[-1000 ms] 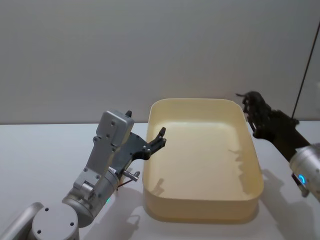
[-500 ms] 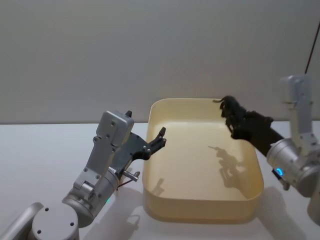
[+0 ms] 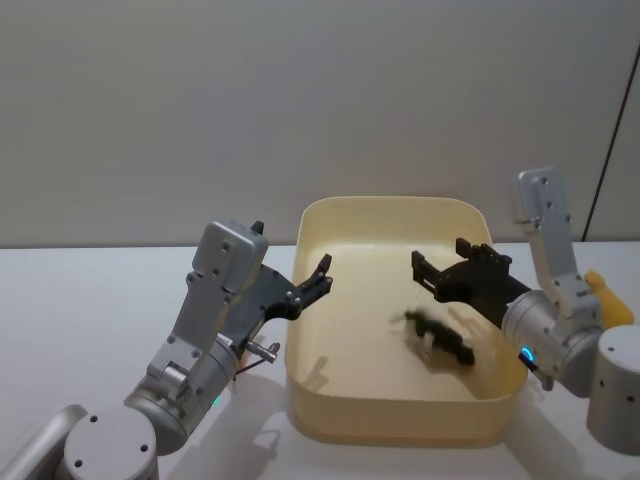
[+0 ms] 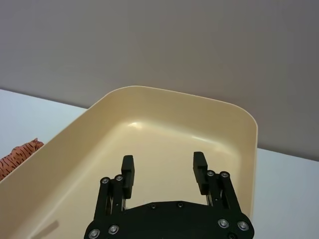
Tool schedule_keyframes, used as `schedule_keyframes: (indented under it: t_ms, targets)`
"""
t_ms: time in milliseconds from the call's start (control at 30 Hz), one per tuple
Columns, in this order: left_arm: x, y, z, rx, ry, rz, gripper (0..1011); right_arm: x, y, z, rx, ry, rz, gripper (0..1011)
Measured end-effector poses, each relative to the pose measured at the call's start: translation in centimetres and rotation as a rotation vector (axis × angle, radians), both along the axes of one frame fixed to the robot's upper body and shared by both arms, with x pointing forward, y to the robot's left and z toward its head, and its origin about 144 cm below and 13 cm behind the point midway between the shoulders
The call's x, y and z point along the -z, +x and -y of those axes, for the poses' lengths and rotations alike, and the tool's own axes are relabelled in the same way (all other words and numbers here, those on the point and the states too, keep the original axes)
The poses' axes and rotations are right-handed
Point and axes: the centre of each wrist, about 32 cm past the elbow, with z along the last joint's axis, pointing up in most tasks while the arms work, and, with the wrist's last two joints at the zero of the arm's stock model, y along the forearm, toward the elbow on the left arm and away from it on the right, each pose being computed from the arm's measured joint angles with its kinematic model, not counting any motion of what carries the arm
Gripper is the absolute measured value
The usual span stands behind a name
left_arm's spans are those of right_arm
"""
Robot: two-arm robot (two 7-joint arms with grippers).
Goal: Pick up the toy alternately with two hands and place it into the central storage box.
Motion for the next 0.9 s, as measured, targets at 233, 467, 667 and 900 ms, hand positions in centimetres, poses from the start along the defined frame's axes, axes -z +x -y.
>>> schedule_keyframes:
  t_ms: [233,467,667,900]
  targets:
    - [0.0,0.0,0.0,0.000,0.000,0.000,1001,-0.2,0.0,0.3,0.008,0.006,0.009,900]
    - [0.0,0.0,0.0,0.000,0.000,0.000,1001,-1.1,-0.6,2.3,0.068,0.042,0.055,1001]
    - [0.0,0.0,0.0,0.000,0.000,0.000,1001,-1.6,-1.5,4.2,0.118,0.058,0.071,1001]
    - [0.0,0.0,0.0,0.000,0.000,0.000,1001,-1.5,-2.9,6.4,0.185,0.052,0.055,1001]
